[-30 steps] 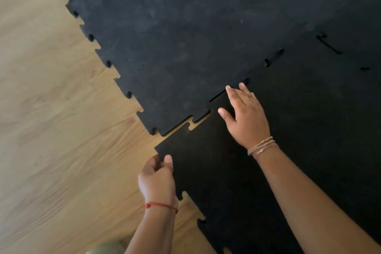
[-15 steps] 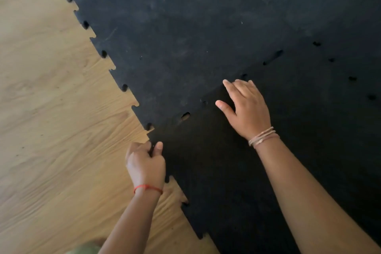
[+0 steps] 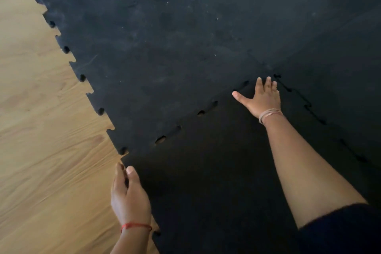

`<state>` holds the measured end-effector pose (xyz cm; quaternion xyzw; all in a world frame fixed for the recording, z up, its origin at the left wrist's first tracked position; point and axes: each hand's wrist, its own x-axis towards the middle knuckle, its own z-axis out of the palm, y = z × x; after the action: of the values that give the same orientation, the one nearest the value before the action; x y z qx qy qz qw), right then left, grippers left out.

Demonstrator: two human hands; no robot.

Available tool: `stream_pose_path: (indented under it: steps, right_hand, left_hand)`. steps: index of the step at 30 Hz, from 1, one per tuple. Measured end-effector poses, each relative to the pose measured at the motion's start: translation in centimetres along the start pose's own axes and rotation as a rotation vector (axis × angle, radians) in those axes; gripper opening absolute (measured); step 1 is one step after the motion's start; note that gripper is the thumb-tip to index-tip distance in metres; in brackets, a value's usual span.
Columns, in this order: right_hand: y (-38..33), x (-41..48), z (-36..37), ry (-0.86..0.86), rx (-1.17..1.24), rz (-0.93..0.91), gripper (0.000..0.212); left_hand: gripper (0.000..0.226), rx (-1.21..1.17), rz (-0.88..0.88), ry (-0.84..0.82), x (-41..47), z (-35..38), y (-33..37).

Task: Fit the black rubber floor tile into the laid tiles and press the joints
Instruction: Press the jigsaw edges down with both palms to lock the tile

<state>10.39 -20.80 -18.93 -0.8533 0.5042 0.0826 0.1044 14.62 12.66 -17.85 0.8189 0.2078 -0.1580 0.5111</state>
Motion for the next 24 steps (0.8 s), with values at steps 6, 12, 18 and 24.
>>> stream_pose_path:
  steps: [6, 12, 18, 24]
  right_hand:
    - [-2.7, 2.3, -1.5, -0.084, 0.161, 0.29, 0.115]
    - [-2.8, 2.0, -0.5, 0.09, 0.134, 0.278, 0.095]
    - [6.3, 2.2, -3.2, 0.228, 0.172, 0.458, 0.054]
    - [8.9, 0.8, -1.5, 0.179, 0.188, 0.391, 0.064]
  left_hand:
    - [0.047, -0.097, -0.251, 0.032, 1.0, -0.3, 0.7]
    - [0.024, -0.086, -0.187, -0.148, 1.2, -0.8, 2.8]
    - [0.047, -0.161, -0.074, -0.212, 0.8, -1.9, 2.1]
    - [0.052, -0.158, -0.121, -0.281, 2.4, -0.3, 0.4]
